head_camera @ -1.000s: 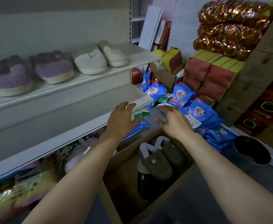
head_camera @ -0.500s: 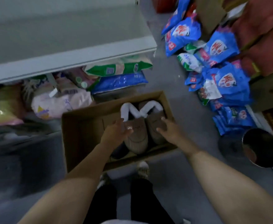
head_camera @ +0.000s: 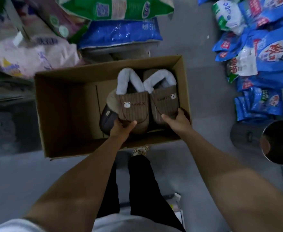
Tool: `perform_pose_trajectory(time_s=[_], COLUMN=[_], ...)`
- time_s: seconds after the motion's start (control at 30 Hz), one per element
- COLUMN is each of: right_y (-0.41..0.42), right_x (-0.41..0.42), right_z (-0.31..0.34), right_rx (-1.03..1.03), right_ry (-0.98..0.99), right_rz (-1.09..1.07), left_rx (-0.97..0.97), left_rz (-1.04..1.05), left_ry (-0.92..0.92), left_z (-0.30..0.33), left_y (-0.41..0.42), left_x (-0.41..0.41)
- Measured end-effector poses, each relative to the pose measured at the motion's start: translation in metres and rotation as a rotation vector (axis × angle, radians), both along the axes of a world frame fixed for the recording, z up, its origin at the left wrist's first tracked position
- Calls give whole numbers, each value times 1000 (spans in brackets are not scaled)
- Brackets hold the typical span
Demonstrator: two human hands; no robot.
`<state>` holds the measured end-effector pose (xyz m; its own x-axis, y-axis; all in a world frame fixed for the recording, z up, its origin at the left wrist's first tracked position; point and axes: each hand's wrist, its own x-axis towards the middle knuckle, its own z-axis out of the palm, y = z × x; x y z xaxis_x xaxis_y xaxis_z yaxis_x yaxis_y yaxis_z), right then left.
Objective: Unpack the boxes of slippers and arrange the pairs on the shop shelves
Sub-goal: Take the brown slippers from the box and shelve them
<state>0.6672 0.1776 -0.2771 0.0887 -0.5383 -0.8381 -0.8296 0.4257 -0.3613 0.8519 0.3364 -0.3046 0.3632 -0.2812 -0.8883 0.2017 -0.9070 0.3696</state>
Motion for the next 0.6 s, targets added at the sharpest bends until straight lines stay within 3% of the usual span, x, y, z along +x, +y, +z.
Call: perform_pose_trajectory(time_s=[0.17,0.33,0.6], right_y=[5,13,24], right_x=[-1,-2,23], right_z=[-6,-7,11], right_rx=[59,178,136], right_ry=[-103,-208,-371], right_rz=[-200,-315,-499], left_rx=[5,-85,-218], left_rz=[174,533,661], left_ry=[-19,158,174], left_z=[-2,12,32], left_y=[1,8,6], left_x=[-4,7,-1])
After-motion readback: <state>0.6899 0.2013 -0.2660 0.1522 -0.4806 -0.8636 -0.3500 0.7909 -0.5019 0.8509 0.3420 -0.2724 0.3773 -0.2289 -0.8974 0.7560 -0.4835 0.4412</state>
